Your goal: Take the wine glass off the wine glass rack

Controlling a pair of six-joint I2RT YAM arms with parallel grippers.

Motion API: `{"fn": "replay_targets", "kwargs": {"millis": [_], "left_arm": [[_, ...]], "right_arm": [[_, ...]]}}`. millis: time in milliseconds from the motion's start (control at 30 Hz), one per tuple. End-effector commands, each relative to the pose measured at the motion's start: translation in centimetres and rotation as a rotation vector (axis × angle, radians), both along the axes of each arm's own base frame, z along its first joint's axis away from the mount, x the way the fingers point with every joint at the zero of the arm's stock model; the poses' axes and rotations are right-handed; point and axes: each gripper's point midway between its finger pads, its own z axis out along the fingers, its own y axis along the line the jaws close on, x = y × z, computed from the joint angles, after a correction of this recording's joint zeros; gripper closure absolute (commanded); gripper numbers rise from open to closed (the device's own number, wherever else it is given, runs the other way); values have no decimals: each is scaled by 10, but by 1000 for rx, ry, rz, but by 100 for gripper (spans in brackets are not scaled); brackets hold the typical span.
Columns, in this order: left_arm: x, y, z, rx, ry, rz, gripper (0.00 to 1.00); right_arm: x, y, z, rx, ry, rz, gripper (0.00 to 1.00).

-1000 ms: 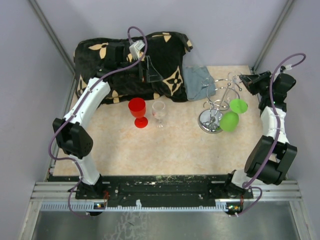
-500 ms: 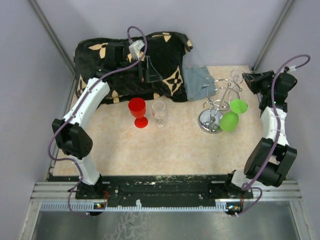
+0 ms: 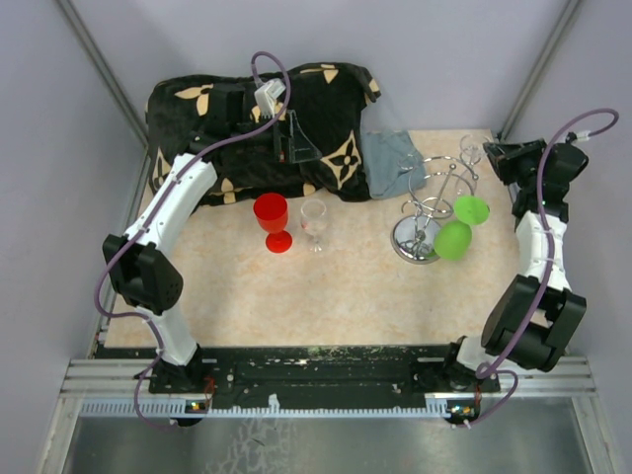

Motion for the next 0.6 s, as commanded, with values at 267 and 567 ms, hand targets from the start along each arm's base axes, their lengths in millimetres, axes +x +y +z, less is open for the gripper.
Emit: {"fn": "replay_targets", "kwargs": {"millis": [267,567], "left_arm": [[-9,1,16,-6,-39,-8,0],[-9,0,20,-15,-46,-9,0]], "right_arm": [[-11,-16,55,-65,-175,-126,100],[-2,-19,59,-32,-252,-132,100]]}}
